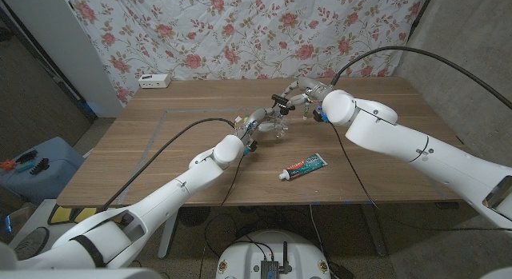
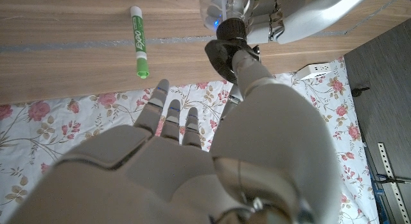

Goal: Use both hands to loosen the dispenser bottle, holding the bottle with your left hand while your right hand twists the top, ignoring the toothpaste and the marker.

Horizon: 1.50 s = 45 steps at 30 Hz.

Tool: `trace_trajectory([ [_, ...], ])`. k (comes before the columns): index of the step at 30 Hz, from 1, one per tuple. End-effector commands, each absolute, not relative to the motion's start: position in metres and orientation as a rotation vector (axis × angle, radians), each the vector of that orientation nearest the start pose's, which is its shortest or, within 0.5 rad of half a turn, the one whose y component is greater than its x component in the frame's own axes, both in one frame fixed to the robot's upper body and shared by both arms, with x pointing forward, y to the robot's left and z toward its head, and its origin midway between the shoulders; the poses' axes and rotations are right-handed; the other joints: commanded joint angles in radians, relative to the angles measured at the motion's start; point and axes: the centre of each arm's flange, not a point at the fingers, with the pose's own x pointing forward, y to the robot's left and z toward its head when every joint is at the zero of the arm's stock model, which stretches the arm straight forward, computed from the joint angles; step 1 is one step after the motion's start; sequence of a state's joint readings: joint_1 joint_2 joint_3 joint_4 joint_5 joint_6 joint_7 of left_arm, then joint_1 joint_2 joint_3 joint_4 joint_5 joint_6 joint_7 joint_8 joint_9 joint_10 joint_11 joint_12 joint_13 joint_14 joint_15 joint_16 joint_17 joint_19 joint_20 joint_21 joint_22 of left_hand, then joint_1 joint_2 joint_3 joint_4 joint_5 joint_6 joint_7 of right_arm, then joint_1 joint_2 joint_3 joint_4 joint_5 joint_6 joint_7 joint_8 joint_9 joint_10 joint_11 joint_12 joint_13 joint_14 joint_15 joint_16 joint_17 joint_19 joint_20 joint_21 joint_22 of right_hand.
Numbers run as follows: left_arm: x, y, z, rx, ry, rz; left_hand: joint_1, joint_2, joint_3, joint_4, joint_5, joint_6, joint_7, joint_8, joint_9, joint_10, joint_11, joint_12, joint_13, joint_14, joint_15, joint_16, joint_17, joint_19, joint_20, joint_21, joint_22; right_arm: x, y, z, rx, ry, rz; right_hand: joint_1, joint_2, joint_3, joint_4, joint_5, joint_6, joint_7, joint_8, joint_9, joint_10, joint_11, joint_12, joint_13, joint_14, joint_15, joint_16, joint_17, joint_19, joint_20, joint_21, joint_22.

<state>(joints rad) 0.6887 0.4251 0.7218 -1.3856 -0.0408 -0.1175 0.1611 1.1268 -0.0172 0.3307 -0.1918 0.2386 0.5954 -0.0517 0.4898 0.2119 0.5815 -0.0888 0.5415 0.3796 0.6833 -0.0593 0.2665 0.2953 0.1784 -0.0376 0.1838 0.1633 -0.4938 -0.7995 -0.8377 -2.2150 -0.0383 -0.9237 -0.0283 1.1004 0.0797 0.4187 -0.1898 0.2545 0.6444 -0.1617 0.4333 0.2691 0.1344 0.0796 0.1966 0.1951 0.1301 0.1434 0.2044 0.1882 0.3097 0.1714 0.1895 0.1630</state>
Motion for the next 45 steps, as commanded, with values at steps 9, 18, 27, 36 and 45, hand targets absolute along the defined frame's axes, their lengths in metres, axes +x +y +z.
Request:
trace_trajectory([
  [9,0.6421,0.0963,-0.0284,0.607,-0.659,-0.326,-0.022,0.105,0.045,0.038,0.007,0.055,-0.012,0.012,0.004,0.069,-0.052,0.005,0.114,0.014,-0.105,0.002,0.002,0.006,-0.044,-0.003,0.0,0.5291,-0.1375,0.0854,-1.034,-0.44,0.132,0.043,0.01,0.023,0.004,0.0,0.029,-0.028,0.015,0.0,0.012,-0.018,0.005,0.003,-0.003,-0.014,-0.002,0.003,-0.001,-0.017,-0.005,0.002],
  [18,0.6424,0.0972,-0.0282,0.609,-0.652,-0.324,-0.024,0.106,0.045,0.039,0.007,0.055,-0.012,0.012,0.004,0.071,-0.055,0.004,0.115,0.014,-0.105,0.002,0.004,0.006,-0.044,-0.003,0.0,0.5301,-0.1382,0.0877,-1.028,-0.446,0.137,0.077,0.02,0.034,0.008,0.007,0.096,-0.051,0.039,-0.003,0.027,-0.03,0.007,0.002,0.0,-0.026,0.001,0.004,-0.003,-0.026,-0.005,0.002],
  [27,0.6435,0.099,-0.0292,0.607,-0.647,-0.323,-0.025,0.106,0.045,0.038,0.007,0.055,-0.013,0.012,0.003,0.072,-0.054,0.003,0.116,0.016,-0.105,0.001,0.004,0.005,-0.043,-0.003,0.0,0.5326,-0.1373,0.0899,-1.031,-0.443,0.14,0.099,0.026,0.038,0.01,0.013,0.15,-0.057,0.057,-0.006,0.048,-0.041,0.011,0.002,0.005,-0.031,0.004,0.005,-0.006,-0.029,-0.005,0.002],
  [36,0.6451,0.0994,-0.0307,0.604,-0.64,-0.324,-0.026,0.107,0.046,0.038,0.006,0.053,-0.012,0.011,0.003,0.071,-0.052,0.002,0.117,0.016,-0.105,-0.001,0.004,0.005,-0.042,-0.003,0.0,0.5354,-0.137,0.092,-1.043,-0.44,0.141,0.114,0.038,0.041,0.014,0.021,0.201,-0.056,0.072,-0.011,0.071,-0.056,0.015,0.001,0.007,-0.037,0.006,0.007,-0.008,-0.032,-0.005,0.002],
  [45,0.6471,0.0997,-0.0298,0.6,-0.642,-0.323,-0.028,0.108,0.046,0.038,0.006,0.056,-0.011,0.012,0.003,0.073,-0.054,0.001,0.119,0.018,-0.106,0.0,0.005,0.005,-0.042,-0.003,0.0,0.5358,-0.1366,0.0948,-1.06,-0.432,0.143,0.105,0.048,0.035,0.025,0.028,0.24,-0.056,0.08,-0.016,0.085,-0.075,0.016,0.0,0.009,-0.041,0.008,0.008,-0.007,-0.036,-0.005,0.002],
])
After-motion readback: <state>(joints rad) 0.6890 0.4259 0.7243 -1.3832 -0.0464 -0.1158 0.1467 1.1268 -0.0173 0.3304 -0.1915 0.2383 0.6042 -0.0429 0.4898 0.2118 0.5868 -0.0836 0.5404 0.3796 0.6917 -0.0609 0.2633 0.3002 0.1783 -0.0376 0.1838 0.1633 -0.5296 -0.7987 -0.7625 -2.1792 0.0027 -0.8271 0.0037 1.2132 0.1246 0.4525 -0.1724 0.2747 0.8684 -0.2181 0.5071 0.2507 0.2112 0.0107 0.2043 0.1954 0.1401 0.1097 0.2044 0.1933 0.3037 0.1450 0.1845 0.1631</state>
